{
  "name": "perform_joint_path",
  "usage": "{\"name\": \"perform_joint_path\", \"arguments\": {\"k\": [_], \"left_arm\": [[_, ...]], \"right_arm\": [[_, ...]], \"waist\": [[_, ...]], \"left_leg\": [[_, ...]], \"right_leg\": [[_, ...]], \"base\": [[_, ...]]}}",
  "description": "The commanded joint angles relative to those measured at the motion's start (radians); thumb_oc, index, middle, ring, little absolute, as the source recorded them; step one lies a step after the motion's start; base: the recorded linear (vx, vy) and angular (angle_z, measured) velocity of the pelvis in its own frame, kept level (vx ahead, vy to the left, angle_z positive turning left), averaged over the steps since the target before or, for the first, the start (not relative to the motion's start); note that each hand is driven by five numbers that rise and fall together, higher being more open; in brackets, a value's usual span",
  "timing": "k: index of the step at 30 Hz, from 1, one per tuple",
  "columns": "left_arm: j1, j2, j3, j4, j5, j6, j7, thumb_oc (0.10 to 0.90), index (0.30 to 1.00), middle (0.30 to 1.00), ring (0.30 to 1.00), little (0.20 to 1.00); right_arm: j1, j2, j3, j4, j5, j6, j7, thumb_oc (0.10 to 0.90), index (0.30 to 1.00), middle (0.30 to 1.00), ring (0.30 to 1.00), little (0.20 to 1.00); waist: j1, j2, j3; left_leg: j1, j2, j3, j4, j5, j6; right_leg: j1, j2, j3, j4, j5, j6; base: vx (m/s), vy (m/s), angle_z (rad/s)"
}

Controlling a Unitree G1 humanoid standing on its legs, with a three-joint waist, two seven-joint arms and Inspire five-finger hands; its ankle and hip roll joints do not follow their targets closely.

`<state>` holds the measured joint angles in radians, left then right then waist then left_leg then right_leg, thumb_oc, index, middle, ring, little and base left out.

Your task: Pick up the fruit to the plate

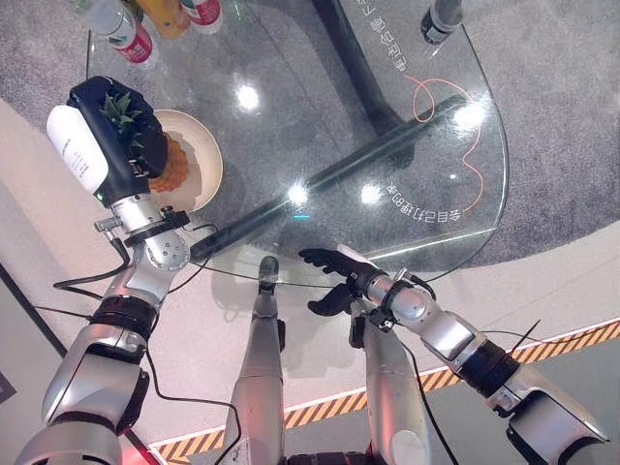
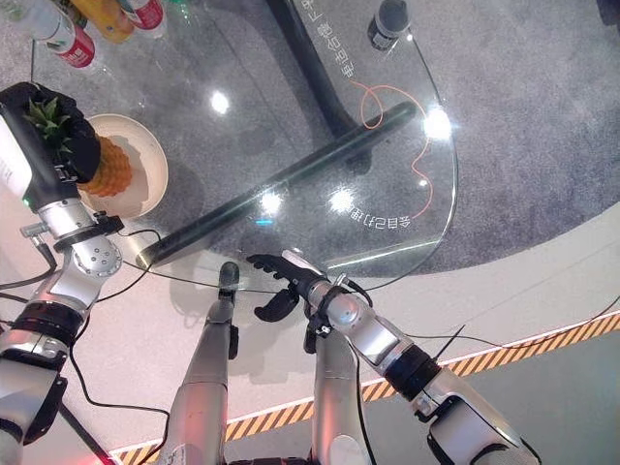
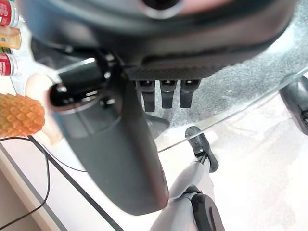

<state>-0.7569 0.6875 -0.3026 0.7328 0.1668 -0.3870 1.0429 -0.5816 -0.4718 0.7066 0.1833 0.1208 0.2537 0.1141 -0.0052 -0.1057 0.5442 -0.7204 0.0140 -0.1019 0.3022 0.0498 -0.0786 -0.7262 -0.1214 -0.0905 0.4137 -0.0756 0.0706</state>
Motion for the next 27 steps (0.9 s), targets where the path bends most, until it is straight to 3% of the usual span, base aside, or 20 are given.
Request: {"name": "perform_joint_path", "arguments": {"k": [1, 27], "left_arm": [[-0.121, 0.077, 0.046, -0.038, 0.003, -0.098, 0.129, 0.100, 0.300, 0.300, 0.300, 0.200], [-0.145, 0.016, 0.016, 0.001, 0.056, -0.078, 0.240, 0.100, 0.300, 0.300, 0.300, 0.200]], "right_arm": [[0.013, 0.025, 0.004, -0.135, 0.051, -0.035, 0.004, 0.800, 0.900, 0.900, 0.900, 0.900], [-0.038, -0.007, -0.013, -0.124, 0.057, -0.041, 0.003, 0.800, 0.900, 0.900, 0.900, 0.900]], "waist": [[0.006, -0.014, -0.024], [-0.008, -0.003, -0.024]], "left_leg": [[-0.011, -0.074, 0.065, 0.028, -0.023, 0.110], [-0.084, -0.073, 0.051, 0.006, 0.020, 0.088]], "right_leg": [[0.030, 0.118, 0.027, -0.105, 0.120, -0.057], [-0.063, 0.126, 0.017, -0.096, 0.120, -0.075]], "base": [[0.00, 0.000, 0.00], [0.00, 0.003, 0.00]]}}
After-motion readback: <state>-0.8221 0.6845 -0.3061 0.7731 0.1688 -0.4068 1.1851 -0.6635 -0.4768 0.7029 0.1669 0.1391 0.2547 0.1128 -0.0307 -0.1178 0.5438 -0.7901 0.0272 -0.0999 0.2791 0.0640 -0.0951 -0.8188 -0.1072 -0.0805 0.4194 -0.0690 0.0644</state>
